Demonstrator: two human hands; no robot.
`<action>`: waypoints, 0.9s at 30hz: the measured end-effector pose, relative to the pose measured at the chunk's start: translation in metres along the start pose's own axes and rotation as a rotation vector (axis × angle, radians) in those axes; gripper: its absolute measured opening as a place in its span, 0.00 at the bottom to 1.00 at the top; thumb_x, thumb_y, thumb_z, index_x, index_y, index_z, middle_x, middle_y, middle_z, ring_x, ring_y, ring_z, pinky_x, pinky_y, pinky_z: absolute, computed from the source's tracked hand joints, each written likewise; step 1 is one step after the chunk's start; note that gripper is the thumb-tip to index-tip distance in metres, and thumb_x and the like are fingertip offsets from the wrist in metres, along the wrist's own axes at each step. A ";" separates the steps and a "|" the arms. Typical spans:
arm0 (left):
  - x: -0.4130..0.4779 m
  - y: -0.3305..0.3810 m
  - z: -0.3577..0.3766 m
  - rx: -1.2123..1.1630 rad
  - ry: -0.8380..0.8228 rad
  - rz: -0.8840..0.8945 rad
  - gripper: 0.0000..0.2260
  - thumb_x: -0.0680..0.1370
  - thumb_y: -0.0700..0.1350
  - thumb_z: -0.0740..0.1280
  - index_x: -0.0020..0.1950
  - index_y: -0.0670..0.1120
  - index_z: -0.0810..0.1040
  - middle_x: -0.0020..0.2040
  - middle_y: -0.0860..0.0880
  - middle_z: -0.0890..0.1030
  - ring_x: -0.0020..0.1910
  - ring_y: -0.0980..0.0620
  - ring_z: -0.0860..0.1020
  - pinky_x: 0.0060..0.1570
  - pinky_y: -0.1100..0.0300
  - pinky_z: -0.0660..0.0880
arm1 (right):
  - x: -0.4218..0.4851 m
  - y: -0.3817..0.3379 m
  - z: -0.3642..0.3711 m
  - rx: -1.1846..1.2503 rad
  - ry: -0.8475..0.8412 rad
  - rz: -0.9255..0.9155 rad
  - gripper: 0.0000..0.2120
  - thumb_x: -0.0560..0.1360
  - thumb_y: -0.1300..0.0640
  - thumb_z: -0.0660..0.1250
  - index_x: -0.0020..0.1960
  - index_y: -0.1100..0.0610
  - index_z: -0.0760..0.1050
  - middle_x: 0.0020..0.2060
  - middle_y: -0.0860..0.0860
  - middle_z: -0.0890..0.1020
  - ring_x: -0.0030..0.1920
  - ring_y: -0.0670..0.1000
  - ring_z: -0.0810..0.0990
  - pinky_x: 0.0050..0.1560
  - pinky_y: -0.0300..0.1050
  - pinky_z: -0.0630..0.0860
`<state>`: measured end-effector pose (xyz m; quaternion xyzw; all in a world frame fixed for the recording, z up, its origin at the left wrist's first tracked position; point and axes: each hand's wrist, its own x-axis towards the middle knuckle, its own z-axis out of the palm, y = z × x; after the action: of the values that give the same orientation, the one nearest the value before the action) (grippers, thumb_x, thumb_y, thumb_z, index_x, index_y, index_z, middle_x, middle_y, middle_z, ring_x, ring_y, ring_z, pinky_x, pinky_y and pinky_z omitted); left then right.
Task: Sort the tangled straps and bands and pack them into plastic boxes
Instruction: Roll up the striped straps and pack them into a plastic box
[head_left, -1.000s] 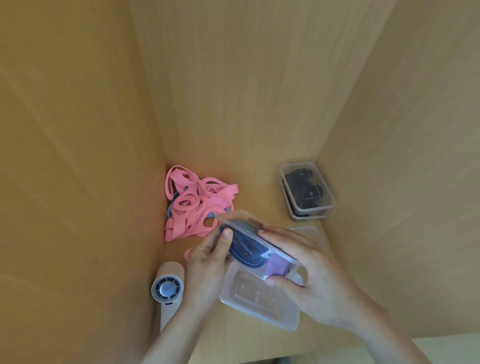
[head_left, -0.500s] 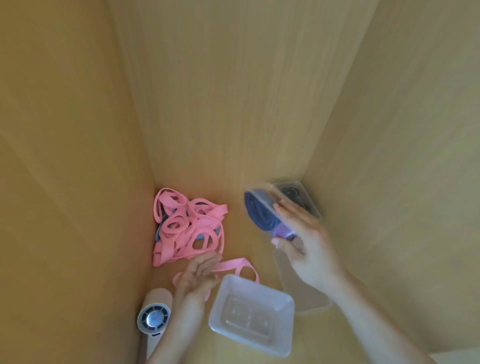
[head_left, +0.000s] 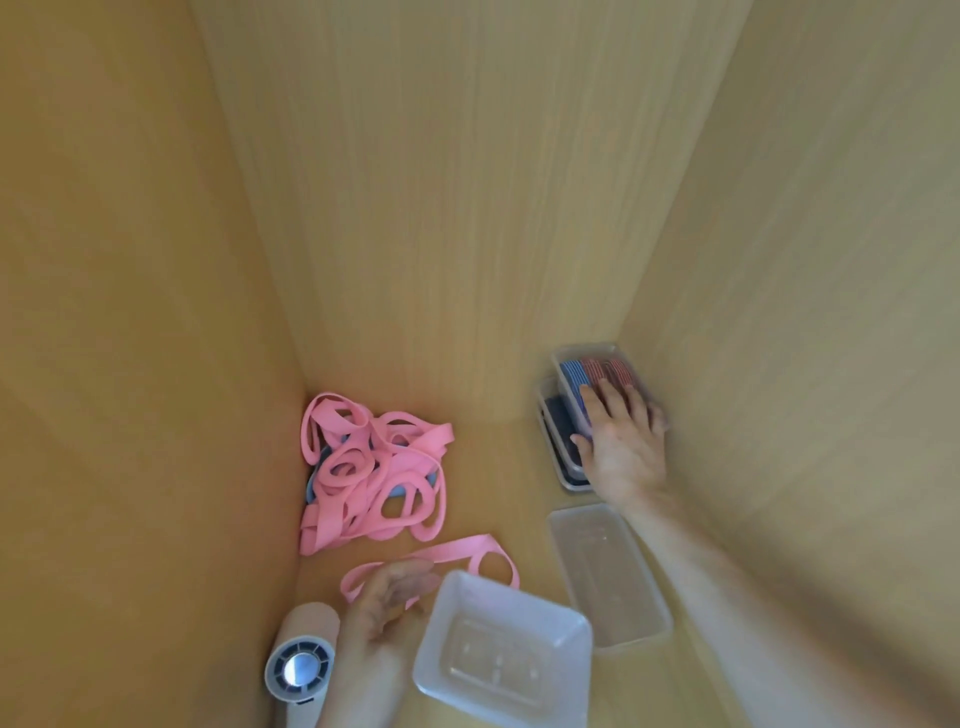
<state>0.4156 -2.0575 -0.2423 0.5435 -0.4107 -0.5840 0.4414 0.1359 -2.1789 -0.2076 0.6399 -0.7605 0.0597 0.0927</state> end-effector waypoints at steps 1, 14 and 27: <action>0.002 0.001 0.001 0.035 -0.033 0.002 0.18 0.74 0.20 0.62 0.48 0.42 0.81 0.49 0.42 0.84 0.56 0.42 0.79 0.56 0.50 0.74 | -0.001 0.000 0.001 0.019 0.008 0.005 0.31 0.77 0.49 0.68 0.77 0.54 0.66 0.76 0.55 0.68 0.75 0.62 0.64 0.73 0.61 0.58; 0.143 0.028 0.150 0.205 -0.431 0.117 0.35 0.76 0.26 0.64 0.75 0.53 0.59 0.57 0.68 0.67 0.48 0.81 0.71 0.44 0.84 0.66 | 0.005 0.020 -0.005 0.090 -0.081 -0.030 0.36 0.75 0.48 0.69 0.80 0.46 0.59 0.80 0.45 0.59 0.78 0.51 0.58 0.75 0.52 0.55; 0.159 0.027 0.147 0.332 -0.423 0.207 0.29 0.76 0.33 0.70 0.74 0.48 0.68 0.56 0.72 0.78 0.57 0.74 0.75 0.51 0.81 0.68 | 0.011 0.019 -0.009 0.144 -0.072 -0.038 0.35 0.74 0.48 0.71 0.78 0.47 0.63 0.77 0.45 0.64 0.76 0.50 0.61 0.73 0.51 0.59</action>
<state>0.2675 -2.2184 -0.2488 0.4298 -0.6368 -0.5610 0.3082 0.1160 -2.1843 -0.1961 0.6608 -0.7450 0.0893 0.0202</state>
